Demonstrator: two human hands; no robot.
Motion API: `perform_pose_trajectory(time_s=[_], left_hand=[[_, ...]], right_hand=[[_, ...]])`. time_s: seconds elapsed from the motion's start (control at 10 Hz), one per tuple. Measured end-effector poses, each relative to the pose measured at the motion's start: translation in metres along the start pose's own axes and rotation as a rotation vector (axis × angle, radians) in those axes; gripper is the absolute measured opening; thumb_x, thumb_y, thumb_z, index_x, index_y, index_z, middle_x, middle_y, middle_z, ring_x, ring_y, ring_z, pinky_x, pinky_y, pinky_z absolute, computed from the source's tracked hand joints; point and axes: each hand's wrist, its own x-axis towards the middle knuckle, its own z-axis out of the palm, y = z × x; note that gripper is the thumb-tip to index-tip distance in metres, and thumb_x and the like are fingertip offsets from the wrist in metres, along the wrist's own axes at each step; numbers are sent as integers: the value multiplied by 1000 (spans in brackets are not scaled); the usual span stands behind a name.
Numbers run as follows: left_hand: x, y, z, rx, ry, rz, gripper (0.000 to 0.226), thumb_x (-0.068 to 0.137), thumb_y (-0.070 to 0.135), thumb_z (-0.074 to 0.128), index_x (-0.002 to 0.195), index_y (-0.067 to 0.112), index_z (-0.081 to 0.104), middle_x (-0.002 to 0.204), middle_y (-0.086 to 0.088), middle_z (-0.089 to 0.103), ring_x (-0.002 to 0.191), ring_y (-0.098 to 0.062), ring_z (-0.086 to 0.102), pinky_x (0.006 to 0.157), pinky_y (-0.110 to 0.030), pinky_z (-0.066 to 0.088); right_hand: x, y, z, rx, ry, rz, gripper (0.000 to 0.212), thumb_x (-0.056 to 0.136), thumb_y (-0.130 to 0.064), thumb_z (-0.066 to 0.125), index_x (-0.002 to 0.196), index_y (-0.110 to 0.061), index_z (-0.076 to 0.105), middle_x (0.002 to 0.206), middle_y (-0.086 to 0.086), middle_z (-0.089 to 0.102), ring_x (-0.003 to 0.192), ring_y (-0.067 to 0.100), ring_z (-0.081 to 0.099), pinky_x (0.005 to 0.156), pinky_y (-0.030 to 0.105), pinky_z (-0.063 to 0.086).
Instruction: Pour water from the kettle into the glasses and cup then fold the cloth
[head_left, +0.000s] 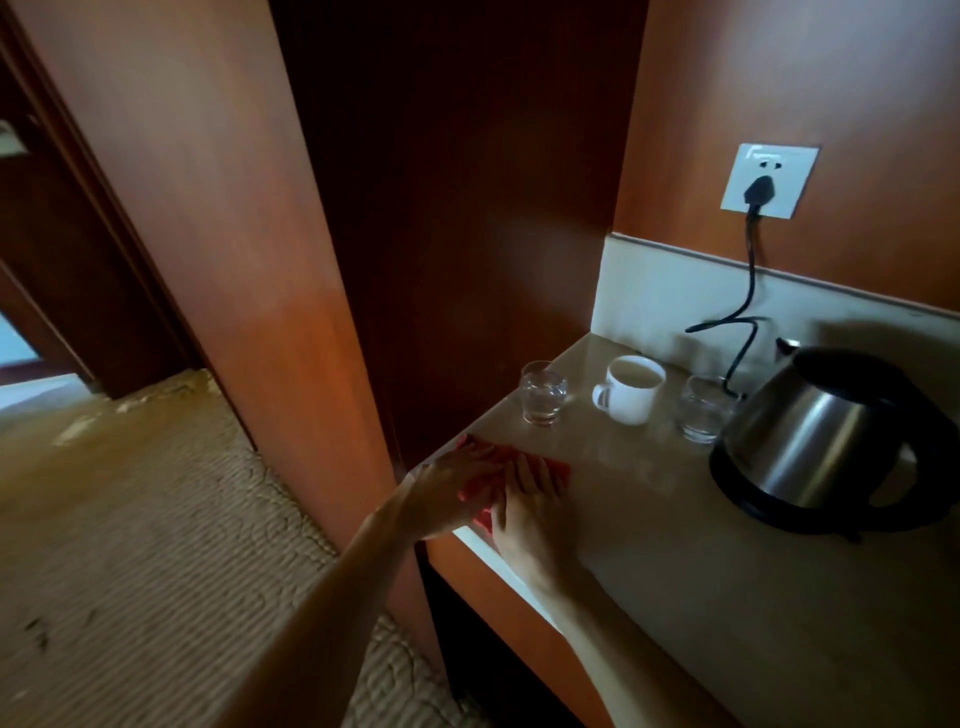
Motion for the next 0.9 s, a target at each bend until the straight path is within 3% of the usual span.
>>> perform_pose_trajectory(time_s=[0.1, 0.2, 0.3, 0.4, 0.5, 0.6, 0.7, 0.8, 0.9], left_hand=[[8, -16, 4, -104, -55, -135, 40, 98, 34, 55, 137, 36, 51, 146, 24, 35, 136, 16, 3, 113, -12, 10], [14, -24, 10, -111, -60, -171, 46, 98, 41, 48, 143, 41, 40, 152, 22, 34, 143, 4, 12, 112, -22, 28], [15, -29, 23, -80, -27, -116, 46, 98, 38, 40, 144, 33, 44, 150, 18, 40, 144, 0, 24, 119, -31, 28], [20, -21, 18, -65, -34, -139, 46, 97, 35, 38, 142, 27, 47, 149, 12, 45, 143, -4, 30, 120, -33, 24], [27, -2, 12, 101, -168, -168, 49, 100, 38, 36, 146, 22, 40, 151, 4, 41, 146, -17, 27, 121, -39, 22], [32, 12, 23, 366, -325, -183, 68, 91, 50, 21, 149, 16, 34, 151, -5, 38, 145, -25, 25, 122, -43, -3], [35, 28, 21, 466, -364, -328, 83, 85, 62, 52, 151, 19, 25, 152, -10, 33, 144, -29, 22, 123, -45, 0], [38, 54, 5, 544, -520, -323, 92, 83, 71, 49, 155, 25, 14, 161, -10, 14, 149, -33, 6, 121, -51, 3], [47, 81, -30, 485, -636, -354, 76, 84, 59, 58, 148, 23, 35, 156, -9, 29, 145, -31, 23, 119, -50, 17]], right_hand=[[22, -3, 16, 12, -16, 14, 55, 89, -32, 45, 122, 1, 74, 127, 19, 72, 120, 39, 67, 102, 59, 51], [38, 2, 30, 22, -24, -4, 54, 90, -34, 49, 126, -1, 72, 130, 18, 71, 123, 39, 64, 104, 58, 47], [42, 5, 29, 18, -17, -34, 51, 90, -33, 51, 124, -2, 73, 128, 16, 72, 120, 38, 66, 104, 54, 47], [47, 7, 27, 13, -21, -56, 48, 88, -33, 53, 121, -5, 75, 125, 12, 73, 115, 35, 67, 101, 50, 48], [45, 11, 19, 38, -82, -78, 49, 86, -34, 53, 120, -6, 75, 126, 12, 73, 115, 34, 67, 101, 50, 47], [37, 17, 10, 80, -127, -116, 57, 79, -32, 51, 122, -2, 73, 126, 16, 72, 116, 36, 68, 102, 51, 51], [32, 25, -8, 181, -235, -145, 60, 83, -31, 50, 132, -4, 68, 133, 18, 68, 124, 37, 65, 105, 50, 52], [17, 38, -44, 143, -399, -114, 57, 98, -33, 50, 152, -15, 50, 153, 15, 51, 136, 34, 55, 107, 47, 51], [5, 54, -93, 31, -576, 11, 51, 103, -39, 46, 149, -16, 45, 148, 12, 54, 126, 32, 62, 102, 45, 53]])
